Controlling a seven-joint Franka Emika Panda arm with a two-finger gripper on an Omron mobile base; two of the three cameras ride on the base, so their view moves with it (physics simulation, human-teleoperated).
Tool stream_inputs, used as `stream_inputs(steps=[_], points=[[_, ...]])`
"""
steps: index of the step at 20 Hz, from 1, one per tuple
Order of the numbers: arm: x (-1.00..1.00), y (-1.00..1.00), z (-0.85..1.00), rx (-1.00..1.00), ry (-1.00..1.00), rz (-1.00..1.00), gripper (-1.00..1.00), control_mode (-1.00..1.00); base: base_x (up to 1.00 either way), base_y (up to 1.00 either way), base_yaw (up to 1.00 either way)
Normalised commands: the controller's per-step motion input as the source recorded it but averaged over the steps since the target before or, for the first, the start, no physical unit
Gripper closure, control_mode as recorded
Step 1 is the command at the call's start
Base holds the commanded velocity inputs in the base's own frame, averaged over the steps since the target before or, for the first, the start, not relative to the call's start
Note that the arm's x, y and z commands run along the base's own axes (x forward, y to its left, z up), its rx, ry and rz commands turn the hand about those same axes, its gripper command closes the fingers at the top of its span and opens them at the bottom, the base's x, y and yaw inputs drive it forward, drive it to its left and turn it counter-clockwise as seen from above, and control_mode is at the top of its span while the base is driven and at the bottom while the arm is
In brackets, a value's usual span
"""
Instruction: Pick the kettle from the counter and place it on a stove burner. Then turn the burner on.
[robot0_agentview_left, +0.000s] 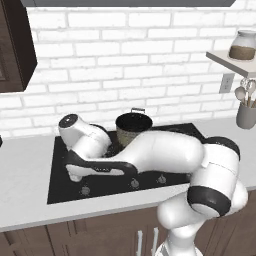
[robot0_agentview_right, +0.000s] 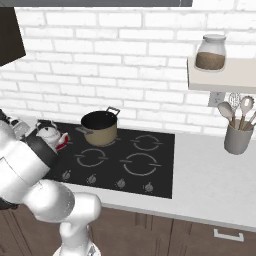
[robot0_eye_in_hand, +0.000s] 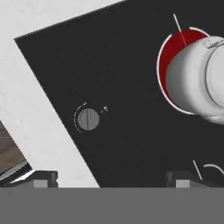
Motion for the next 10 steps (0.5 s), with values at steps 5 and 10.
stream_inputs(steps=[5,10], points=[[-0.79,-1.0,0.87,0.24,-0.45,0.0,-1.0,-1.0,0.0,0.0,0.0],[-0.63,-1.0,0.63,0.25,-0.48,0.0,-1.0,-1.0,0.0,0.0,0.0]])
